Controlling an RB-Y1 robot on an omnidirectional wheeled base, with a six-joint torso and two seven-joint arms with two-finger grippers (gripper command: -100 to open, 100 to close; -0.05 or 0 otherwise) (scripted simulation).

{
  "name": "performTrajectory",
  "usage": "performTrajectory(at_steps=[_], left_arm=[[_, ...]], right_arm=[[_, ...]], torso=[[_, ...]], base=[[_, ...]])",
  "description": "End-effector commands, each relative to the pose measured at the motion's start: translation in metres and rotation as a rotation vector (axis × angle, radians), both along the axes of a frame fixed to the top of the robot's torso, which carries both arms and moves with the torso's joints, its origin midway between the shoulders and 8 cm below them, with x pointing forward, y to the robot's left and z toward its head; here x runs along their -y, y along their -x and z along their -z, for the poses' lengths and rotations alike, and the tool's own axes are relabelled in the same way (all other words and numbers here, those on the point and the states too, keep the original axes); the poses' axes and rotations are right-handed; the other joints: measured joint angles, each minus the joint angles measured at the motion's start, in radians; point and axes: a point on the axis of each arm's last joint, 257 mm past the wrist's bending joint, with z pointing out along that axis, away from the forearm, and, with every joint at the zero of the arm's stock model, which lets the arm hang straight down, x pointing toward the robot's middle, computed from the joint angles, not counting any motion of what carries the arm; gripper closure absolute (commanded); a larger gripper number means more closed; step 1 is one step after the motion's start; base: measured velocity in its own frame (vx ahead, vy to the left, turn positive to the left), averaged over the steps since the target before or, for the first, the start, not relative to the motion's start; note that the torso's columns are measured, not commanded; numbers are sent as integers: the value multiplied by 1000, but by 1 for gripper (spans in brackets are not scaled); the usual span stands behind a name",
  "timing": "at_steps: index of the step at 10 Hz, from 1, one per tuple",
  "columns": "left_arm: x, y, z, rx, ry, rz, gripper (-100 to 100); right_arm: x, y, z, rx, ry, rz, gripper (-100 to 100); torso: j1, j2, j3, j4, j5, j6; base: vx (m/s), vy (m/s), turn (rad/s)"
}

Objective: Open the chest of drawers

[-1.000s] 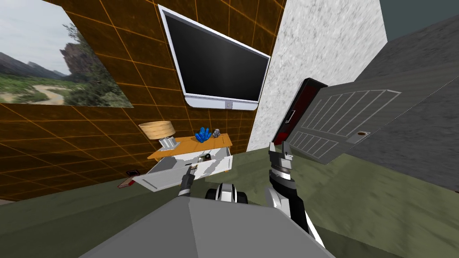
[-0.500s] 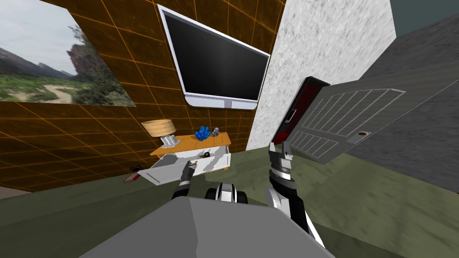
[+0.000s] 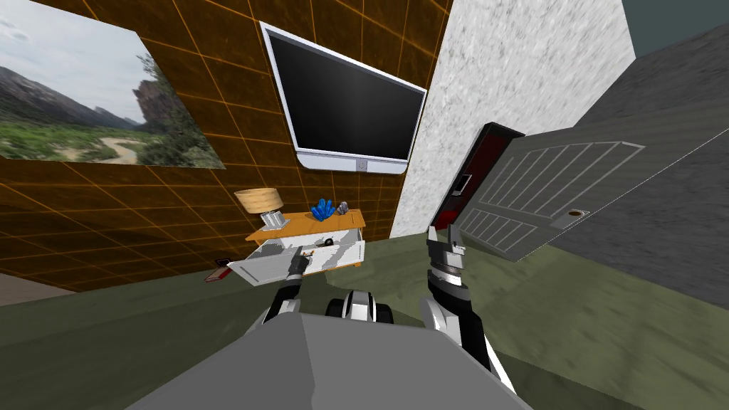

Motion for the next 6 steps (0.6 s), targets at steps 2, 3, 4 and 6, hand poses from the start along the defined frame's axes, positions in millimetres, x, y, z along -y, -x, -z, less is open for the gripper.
performTrajectory(at_steps=[2, 3, 4, 6], left_arm=[[-1, 0, 3, -10, 2, -2, 0], [-1, 0, 3, -11, 3, -2, 0], [-1, 1, 3, -11, 3, -2, 0], [-1, 1, 4, -12, 3, -2, 0]], right_arm=[[0, 0, 0, 0, 0, 0, 0], [0, 0, 0, 0, 0, 0, 0], [0, 0, 0, 0, 0, 0, 0], [0, 0, 0, 0, 0, 0, 0]], torso=[[2, -2, -1, 0, 0, 0], [2, -2, -1, -1, 1, 0], [2, -2, -1, -1, 1, 0], [2, -1, 0, -1, 1, 0]], base=[[-4, -2, 2], [0, 0, 0], [0, 0, 0], [0, 0, 0]])
